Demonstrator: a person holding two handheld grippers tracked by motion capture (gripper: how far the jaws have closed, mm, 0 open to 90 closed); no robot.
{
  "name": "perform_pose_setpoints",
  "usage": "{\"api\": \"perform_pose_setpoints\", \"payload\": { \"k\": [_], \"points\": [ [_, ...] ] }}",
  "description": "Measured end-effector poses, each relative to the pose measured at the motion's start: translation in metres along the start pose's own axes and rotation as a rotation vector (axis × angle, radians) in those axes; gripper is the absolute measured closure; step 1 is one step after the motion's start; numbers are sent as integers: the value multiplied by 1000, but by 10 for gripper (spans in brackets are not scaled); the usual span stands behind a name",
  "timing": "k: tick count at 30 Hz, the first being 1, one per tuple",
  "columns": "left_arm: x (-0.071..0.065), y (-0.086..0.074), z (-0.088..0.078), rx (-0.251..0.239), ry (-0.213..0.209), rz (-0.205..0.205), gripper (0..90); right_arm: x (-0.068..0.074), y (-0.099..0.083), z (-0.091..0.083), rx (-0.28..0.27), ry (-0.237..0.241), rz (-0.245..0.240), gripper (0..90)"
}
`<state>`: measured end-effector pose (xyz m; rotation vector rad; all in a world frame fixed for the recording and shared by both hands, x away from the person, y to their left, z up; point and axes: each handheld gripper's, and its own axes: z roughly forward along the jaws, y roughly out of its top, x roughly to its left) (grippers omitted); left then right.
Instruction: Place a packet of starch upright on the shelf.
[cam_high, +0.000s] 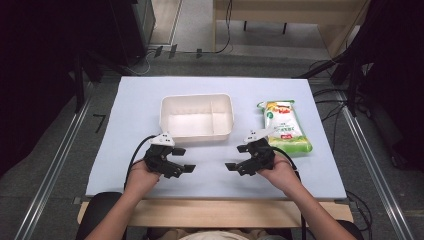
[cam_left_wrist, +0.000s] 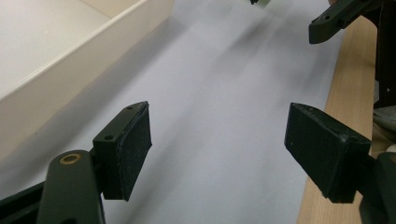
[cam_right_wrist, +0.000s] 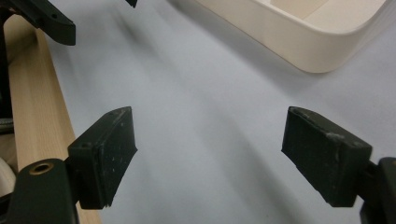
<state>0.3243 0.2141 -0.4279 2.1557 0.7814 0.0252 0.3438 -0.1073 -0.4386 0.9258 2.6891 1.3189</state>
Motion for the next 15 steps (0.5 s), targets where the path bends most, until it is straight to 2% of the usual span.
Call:
{"api": "perform_pose_setpoints", "payload": {
  "k": [7,8,12,15],
  "points": [
    [0,0,0,-5,-4,0,235,-2,0,-6,-15,-34,9,180],
    [0,0,0,-4,-4,0,235,-3,-1,-9,-16,-58,11,180],
    [0,0,0,-5,-3,-1,236,-4,-2,-11,-13,-87,-1,180],
    [1,0,0,-5,-2,-2,235,-6,-3,-17,-13,-70,-20,180]
  ]
}}
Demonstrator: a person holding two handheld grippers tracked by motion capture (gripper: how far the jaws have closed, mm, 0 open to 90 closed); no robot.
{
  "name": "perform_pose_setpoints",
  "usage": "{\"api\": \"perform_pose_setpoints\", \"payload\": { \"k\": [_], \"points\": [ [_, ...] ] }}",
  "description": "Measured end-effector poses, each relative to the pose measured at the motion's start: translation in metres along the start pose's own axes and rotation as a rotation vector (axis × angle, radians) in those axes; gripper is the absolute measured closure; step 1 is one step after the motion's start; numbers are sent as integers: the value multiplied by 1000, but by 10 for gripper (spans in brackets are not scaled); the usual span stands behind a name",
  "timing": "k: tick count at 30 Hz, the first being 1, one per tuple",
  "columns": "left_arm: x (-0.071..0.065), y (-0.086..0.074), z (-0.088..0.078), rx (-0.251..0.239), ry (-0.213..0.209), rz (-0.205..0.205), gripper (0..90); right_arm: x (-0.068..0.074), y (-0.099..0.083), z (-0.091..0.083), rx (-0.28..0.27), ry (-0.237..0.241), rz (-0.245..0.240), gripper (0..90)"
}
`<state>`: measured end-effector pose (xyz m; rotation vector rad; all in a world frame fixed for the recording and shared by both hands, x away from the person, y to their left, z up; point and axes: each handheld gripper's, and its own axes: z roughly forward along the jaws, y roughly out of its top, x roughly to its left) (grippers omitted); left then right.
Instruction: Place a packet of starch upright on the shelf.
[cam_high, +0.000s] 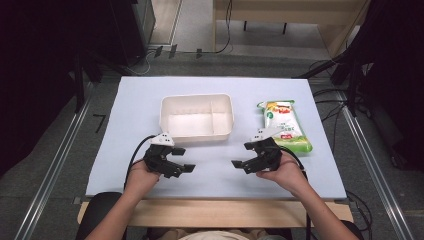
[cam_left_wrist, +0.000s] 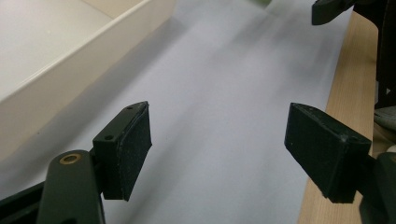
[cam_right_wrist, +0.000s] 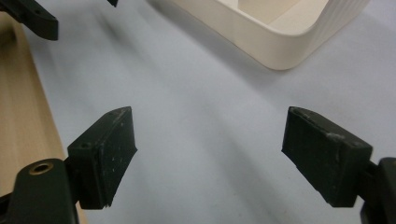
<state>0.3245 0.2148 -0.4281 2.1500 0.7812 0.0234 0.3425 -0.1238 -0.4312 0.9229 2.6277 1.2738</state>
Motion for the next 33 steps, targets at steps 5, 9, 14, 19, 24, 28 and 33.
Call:
{"api": "perform_pose_setpoints", "payload": {
  "k": [5,9,14,19,24,28,33],
  "points": [
    [0,0,0,0,3,2,235,-7,-1,-15,-23,25,37,173],
    [0,0,-1,-8,4,-3,235,-13,-2,-25,-17,9,67,342],
    [0,0,-1,-4,8,0,235,-20,-2,-37,-26,-17,68,391],
    [0,0,-1,-5,7,0,235,-31,-4,-52,-61,-54,88,392],
    [0,0,-1,-5,7,0,236,-39,-5,-61,-68,-85,98,421],
    [0,0,0,0,5,3,235,-48,-8,-68,-76,-119,108,431],
    [0,0,0,4,6,5,236,-61,-11,-72,-76,-148,116,434]
  ]
}}
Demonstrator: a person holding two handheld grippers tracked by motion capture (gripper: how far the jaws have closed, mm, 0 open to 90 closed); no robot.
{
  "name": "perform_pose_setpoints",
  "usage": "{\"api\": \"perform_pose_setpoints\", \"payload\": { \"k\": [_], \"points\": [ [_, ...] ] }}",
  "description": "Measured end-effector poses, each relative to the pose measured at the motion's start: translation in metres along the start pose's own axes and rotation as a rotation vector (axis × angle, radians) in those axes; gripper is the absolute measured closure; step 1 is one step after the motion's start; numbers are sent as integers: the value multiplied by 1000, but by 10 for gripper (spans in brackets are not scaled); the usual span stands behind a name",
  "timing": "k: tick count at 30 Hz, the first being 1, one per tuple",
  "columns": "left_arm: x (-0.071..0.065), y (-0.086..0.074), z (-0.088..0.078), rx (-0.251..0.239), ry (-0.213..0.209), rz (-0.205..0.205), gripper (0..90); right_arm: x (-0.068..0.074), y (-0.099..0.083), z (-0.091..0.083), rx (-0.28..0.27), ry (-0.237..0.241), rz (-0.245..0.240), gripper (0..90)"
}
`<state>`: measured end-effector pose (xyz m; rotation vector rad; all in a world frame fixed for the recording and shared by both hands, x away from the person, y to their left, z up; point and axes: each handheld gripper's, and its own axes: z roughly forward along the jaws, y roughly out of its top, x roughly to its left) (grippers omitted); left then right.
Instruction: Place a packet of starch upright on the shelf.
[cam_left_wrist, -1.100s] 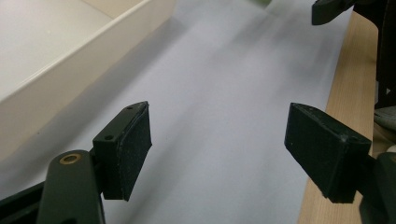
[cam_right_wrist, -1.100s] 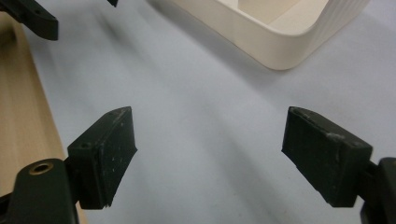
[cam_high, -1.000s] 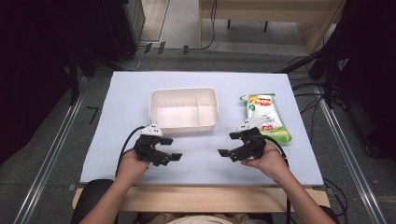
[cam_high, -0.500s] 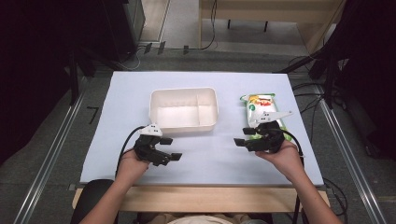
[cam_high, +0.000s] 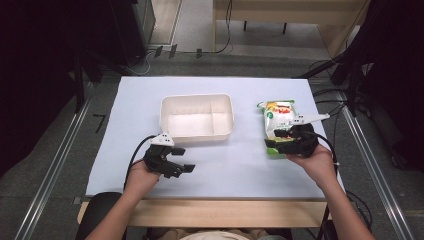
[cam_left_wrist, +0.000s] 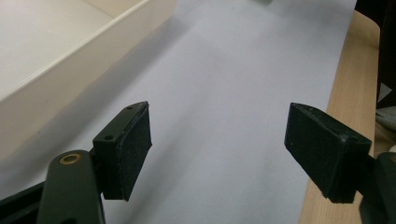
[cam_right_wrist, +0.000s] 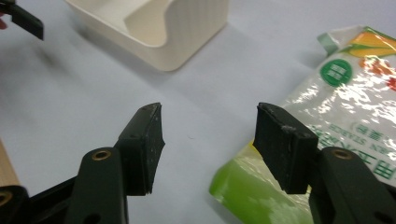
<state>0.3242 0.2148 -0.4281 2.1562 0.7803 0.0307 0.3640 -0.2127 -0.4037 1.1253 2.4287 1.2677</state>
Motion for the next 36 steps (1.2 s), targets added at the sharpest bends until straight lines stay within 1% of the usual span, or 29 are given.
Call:
{"api": "perform_pose_setpoints", "payload": {
  "k": [2,3,5,6,7,8,9,10,13,14,17,18,19,20,21,22,23,24,25,26,27,28,31,32,33,34,35,36],
  "points": [
    [0,0,0,1,-1,-1,235,-8,-1,-2,6,-31,6,447],
    [0,0,0,0,-2,-1,235,-8,-1,-2,6,-31,6,447],
    [0,0,1,-2,2,-3,236,-15,-2,-4,2,-47,19,448],
    [0,0,0,3,4,-1,235,-22,-4,-5,-1,-65,33,448],
    [0,0,0,3,4,-1,236,-22,-4,-5,-1,-65,33,448],
    [0,0,0,3,3,-1,235,-29,-5,-5,-4,-80,47,462],
    [0,0,0,4,3,0,235,-29,-5,-5,-4,-80,47,462],
    [0,0,0,2,4,-1,235,-37,-7,-5,2,-98,69,483],
    [0,0,0,6,4,1,235,-48,-10,-4,8,-130,85,514],
    [0,0,0,6,4,1,235,-48,-10,-4,8,-130,85,514],
    [0,0,0,5,5,0,235,-60,-13,-3,16,-167,106,517],
    [0,0,0,5,5,0,235,-69,-16,-2,21,-180,124,552],
    [0,0,1,7,5,0,235,-73,-16,-2,27,-197,127,567],
    [0,0,1,7,5,0,235,-73,-16,-2,27,-197,127,567],
    [0,0,1,9,4,1,235,-80,-18,-3,24,-216,137,598],
    [0,0,1,10,4,1,235,-80,-18,-3,24,-216,137,598],
    [0,0,1,5,3,0,235,-83,-19,-3,20,-221,144,617],
    [-1,0,1,8,5,-1,235,-89,-20,-3,25,-237,166,658],
    [-1,0,1,4,3,-1,236,-93,-20,-2,42,-251,171,664],
    [-1,0,1,5,3,0,235,-95,-20,-2,48,-266,168,690],
    [-1,0,1,5,3,0,235,-95,-20,-2,48,-266,168,690],
    [-1,0,1,4,3,-1,235,-101,-19,-2,40,-282,171,750],
    [-1,0,2,5,5,0,235,-110,-17,-3,31,-312,185,863],
    [-1,0,2,5,5,0,235,-110,-17,-3,31,-312,185,863],
    [-1,0,2,5,5,0,235,-116,-18,-2,23,-333,192,900],
    [-1,0,2,6,5,1,235,-116,-18,-2,23,-333,192,900],
    [0,0,1,10,7,2,235,-120,-19,-1,26,-340,199,900],
    [0,0,1,12,7,2,236,-127,-22,3,50,-348,220,900]
  ]
}}
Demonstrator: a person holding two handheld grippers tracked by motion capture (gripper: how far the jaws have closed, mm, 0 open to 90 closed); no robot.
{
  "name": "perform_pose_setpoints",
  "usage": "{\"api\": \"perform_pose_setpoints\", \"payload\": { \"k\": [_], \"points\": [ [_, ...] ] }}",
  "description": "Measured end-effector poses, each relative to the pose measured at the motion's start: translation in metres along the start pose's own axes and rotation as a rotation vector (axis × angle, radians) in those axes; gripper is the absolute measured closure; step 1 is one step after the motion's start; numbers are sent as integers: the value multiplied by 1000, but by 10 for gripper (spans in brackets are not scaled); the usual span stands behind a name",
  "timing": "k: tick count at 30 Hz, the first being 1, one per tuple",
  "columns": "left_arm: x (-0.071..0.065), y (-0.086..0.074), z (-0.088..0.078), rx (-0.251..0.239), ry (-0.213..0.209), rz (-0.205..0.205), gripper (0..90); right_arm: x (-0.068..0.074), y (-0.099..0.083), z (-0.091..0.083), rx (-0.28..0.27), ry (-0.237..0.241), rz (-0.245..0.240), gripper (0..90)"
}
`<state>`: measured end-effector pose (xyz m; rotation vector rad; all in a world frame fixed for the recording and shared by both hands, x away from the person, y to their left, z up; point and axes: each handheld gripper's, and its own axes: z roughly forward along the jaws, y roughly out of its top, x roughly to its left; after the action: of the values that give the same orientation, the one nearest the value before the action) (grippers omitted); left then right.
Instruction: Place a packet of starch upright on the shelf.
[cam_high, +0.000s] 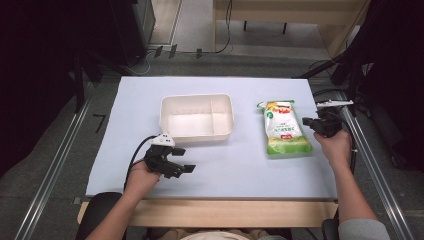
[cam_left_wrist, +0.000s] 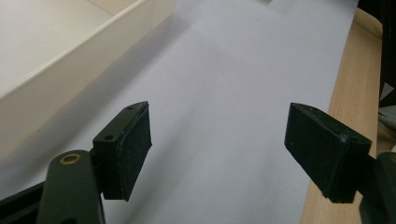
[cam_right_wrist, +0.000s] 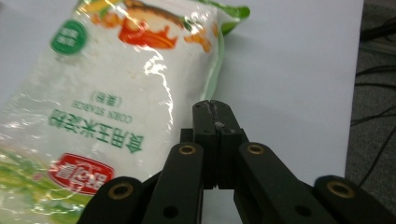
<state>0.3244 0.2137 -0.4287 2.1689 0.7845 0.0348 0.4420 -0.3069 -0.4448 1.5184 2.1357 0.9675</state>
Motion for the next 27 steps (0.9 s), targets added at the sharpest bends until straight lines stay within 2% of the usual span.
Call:
{"api": "perform_pose_setpoints", "payload": {
  "k": [3,4,5,6,7,8,11,15,16,19,22,24,27],
  "points": [
    [0,0,0,0,0,0,236,-3,-4,7,31,0,7,900],
    [0,0,0,-1,-1,0,235,-3,-8,13,57,3,-1,900],
    [0,0,0,0,0,0,235,-3,-8,13,57,3,-1,900],
    [0,0,-1,-1,-1,0,235,-2,-9,15,69,9,-6,900],
    [0,0,-1,-1,-1,1,235,2,-11,18,89,24,-32,900],
    [0,0,-1,-3,-1,-1,235,2,-11,18,89,24,-32,900],
    [0,0,-1,-9,-3,0,235,11,-11,16,103,13,-75,900],
    [0,0,-1,-6,0,-2,235,17,-15,16,105,24,-92,900],
    [0,0,-1,-3,2,0,235,20,-16,15,108,32,-104,900],
    [0,0,0,-11,-4,-1,235,24,-15,14,133,46,-96,900],
    [0,0,-1,-6,1,-2,235,28,-16,14,137,56,-110,900],
    [0,0,-1,-6,1,-1,235,35,-17,13,149,91,-131,900],
    [0,0,-1,-7,1,-1,235,41,-17,14,153,114,-150,900]
  ]
}}
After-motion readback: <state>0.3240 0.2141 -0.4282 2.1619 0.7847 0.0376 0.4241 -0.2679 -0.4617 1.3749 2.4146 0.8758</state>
